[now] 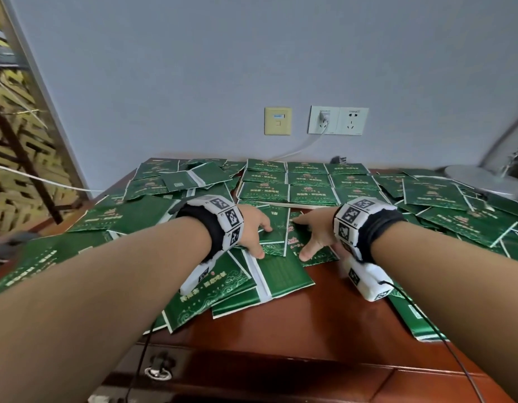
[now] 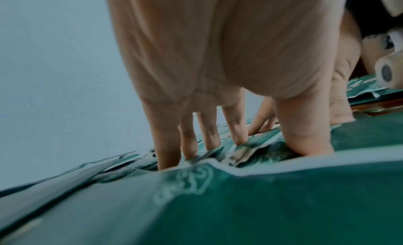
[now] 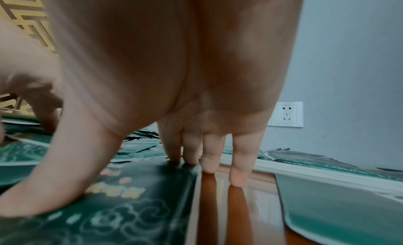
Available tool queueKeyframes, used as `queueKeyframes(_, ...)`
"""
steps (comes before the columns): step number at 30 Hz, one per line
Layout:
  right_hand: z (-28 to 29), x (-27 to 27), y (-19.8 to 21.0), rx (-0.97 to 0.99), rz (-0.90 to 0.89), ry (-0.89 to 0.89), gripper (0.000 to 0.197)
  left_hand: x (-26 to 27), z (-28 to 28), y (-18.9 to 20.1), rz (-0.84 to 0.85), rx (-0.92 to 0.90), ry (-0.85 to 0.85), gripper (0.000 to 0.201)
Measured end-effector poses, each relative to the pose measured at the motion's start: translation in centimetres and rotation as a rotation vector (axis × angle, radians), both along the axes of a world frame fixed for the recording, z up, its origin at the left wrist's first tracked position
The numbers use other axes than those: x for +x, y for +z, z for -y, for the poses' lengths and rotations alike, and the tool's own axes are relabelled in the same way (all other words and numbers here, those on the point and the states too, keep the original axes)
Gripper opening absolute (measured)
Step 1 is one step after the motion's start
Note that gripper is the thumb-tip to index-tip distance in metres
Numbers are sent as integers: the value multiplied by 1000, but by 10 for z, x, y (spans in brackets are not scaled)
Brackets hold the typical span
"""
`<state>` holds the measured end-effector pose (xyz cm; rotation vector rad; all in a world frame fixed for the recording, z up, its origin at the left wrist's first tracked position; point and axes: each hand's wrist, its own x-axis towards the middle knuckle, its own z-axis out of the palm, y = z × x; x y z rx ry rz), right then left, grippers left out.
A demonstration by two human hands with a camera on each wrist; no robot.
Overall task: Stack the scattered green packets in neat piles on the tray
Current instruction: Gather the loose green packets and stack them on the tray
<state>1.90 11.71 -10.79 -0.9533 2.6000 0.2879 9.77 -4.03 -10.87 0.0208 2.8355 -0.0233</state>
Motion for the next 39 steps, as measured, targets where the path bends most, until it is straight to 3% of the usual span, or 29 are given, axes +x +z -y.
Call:
queueKeyframes(14, -9, -1, -8, -105, 25, 12, 99, 1, -6, 3, 29, 9, 75, 72)
queueKeyframes(25, -6, 11, -7, 101, -121, 65, 95, 2, -12, 1, 25, -26, 83, 66)
queueKeyframes(30, -16, 18, 8, 216, -134, 21, 67, 2, -10, 6, 53, -71, 42, 74)
queueKeyframes(32, -14, 16, 12, 220, -128, 39, 85, 1, -8, 10, 30, -60, 29, 80)
queueKeyframes(35, -3, 1, 0, 148, -99, 79, 140, -2, -5, 15, 6, -67, 23, 91)
queueKeyframes(37, -2, -3, -8, 156, -70, 88, 145, -3, -1, 15, 10, -63, 40, 91)
queueKeyframes(39, -5, 4, -5, 134, -50, 93, 134, -3, 4, 12, 10, -49, 67, 87)
